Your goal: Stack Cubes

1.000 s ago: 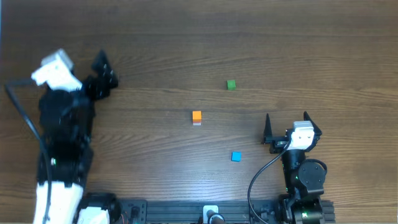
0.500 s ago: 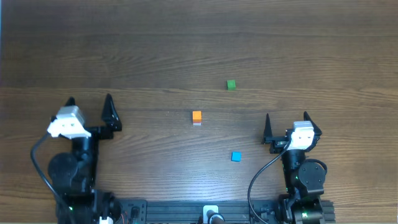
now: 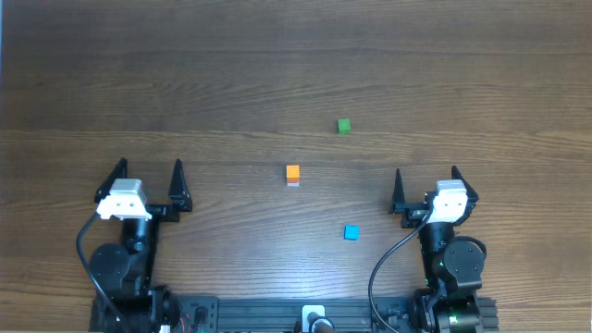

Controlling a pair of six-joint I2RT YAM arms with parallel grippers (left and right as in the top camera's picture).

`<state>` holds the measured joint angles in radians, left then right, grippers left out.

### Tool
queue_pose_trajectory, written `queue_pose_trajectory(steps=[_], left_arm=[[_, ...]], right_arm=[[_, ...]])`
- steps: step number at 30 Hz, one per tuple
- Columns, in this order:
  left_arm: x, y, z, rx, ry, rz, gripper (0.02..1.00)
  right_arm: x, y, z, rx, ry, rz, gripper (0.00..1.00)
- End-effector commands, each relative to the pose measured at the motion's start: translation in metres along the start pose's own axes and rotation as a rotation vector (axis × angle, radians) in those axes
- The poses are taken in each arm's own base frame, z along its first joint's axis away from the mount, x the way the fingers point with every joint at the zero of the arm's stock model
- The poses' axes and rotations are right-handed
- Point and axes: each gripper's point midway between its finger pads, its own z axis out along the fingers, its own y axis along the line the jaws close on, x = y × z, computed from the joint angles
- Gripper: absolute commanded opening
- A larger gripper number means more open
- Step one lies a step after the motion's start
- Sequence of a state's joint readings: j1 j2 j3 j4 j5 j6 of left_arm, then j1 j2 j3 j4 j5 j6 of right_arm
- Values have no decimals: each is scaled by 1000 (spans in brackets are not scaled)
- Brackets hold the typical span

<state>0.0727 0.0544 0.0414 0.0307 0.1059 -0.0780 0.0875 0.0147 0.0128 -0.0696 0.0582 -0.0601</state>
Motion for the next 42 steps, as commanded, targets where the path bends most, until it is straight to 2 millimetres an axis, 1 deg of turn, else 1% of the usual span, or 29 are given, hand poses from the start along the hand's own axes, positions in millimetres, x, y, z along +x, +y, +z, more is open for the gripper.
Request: queue_pose_trajectory(steps=[1,4,32,36,40,42], left_arm=[[23,-2,-1,18,54,15,996],[30,-1,-2,15,83,12,998],[29,-1,-2,15,80,9,1000],[29,-1,-2,15,80,9,1000],[29,-1,-2,15,80,9,998],[29,-1,-2,15,80,9,998]], right_arm=[[2,0,0,0,-1,-5,993],[2,0,0,0,-1,-5,993],[1,-1,0,1,-5,-5,993],[-21,-4,-1,21,-93,6,993],[-42,-6,-4,11,-182,175,993],[-59,2,-8,-49,-248,201,991]])
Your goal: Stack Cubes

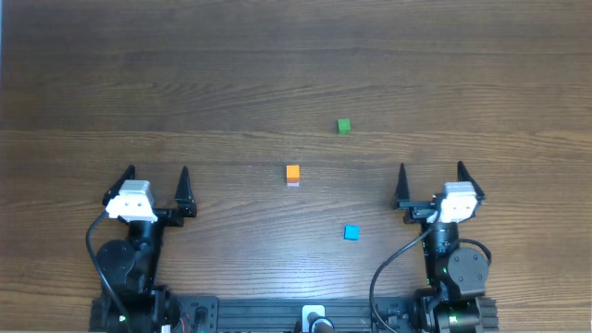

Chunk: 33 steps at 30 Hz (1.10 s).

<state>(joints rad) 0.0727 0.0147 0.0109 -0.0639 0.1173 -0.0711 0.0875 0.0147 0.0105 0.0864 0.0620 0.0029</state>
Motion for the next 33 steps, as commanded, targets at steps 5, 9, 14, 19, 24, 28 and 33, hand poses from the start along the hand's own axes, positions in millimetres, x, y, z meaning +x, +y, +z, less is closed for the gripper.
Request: queue_pose_trajectory(steps=[5,9,14,19,24,28,33], left_arm=[[0,-1,0,10,-5,12,1000],[0,-1,0,10,-5,12,1000],[0,-1,0,10,-5,12,1000],[0,-1,0,10,-5,12,1000],[0,-1,0,10,-5,12,1000],[0,-1,0,10,-5,12,1000],[0,-1,0,10,-5,12,1000]], right_arm=[[-45,20,-6,-127,-141,91,991],[-64,20,-7,-123,-144,46,991],[-98,20,-1,-119,-96,-3,991],[-124,25,32,-133,37,-3,993],[-127,44,75,-182,255,-5,991],[-113,68,107,-232,477,-23,991],[-83,103,140,-302,716,-52,993]])
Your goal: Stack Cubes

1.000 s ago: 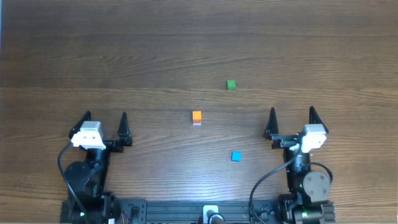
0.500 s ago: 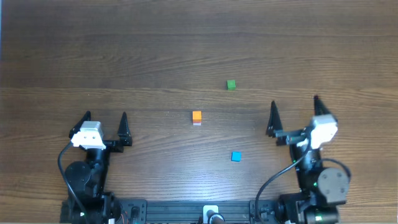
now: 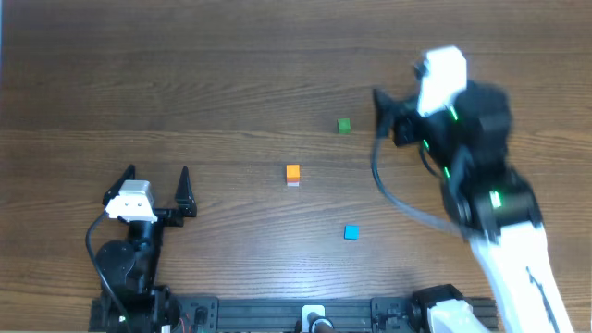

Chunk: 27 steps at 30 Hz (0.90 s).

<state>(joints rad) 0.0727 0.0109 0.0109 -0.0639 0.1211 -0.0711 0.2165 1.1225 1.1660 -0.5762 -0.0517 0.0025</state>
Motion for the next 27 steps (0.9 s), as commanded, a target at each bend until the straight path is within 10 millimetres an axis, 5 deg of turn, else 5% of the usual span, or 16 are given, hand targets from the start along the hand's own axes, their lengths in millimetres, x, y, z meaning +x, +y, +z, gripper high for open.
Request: queue_pose_trajectory(steps=[1,7,14,21,27], left_arm=[[1,-1,0,6,-2,11,1000],[1,-1,0,6,-2,11,1000],[1,-1,0,6,-2,11,1000],[1,-1,0,6,-2,11,1000],[1,-1,0,6,-2,11,1000]], right_arm=[[-11,30,45,-86,132,-32,993],[22,53,103,-101,352,75,991],[80,54,154,-40,604,196,993],[139,43,189,74,772,252,993],[166,35,202,131,831,233,993]])
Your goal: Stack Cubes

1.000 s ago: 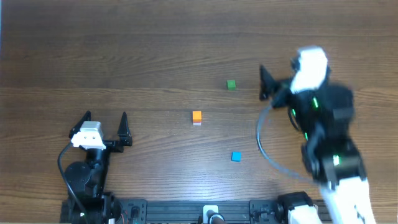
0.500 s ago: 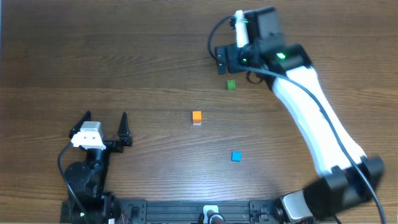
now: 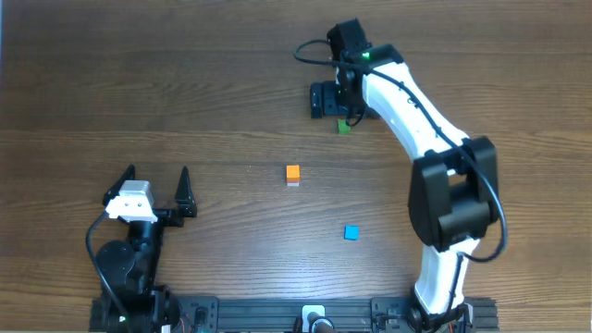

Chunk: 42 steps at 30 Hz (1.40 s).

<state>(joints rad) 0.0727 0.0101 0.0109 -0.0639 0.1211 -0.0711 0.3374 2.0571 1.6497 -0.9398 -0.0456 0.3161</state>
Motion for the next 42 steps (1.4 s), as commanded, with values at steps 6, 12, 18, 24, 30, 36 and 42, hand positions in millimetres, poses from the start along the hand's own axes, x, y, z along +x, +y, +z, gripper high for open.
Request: queue_pose_trajectory(steps=[6,12,18,24,30,36,42], left_arm=[[1,-1,0,6,-1,11,1000],[1,-1,0,6,-1,11,1000],[1,-1,0,6,-1,11,1000],[1,-1,0,6,-1,11,1000],[1,-1,0,6,-1,11,998],[1,-1,0,6,-1,11,1000],[1,-1,0,6,-1,11,1000]], right_arm=[[3,-18,36,117,44,22,991],[7,-22,54,137,76,0,972],[9,-23,57,139,86,-2,779],[10,-23,57,137,88,-5,581],[11,-20,58,121,94,-22,520],[11,-20,58,121,97,-23,430],[13,-18,58,121,100,-28,364]])
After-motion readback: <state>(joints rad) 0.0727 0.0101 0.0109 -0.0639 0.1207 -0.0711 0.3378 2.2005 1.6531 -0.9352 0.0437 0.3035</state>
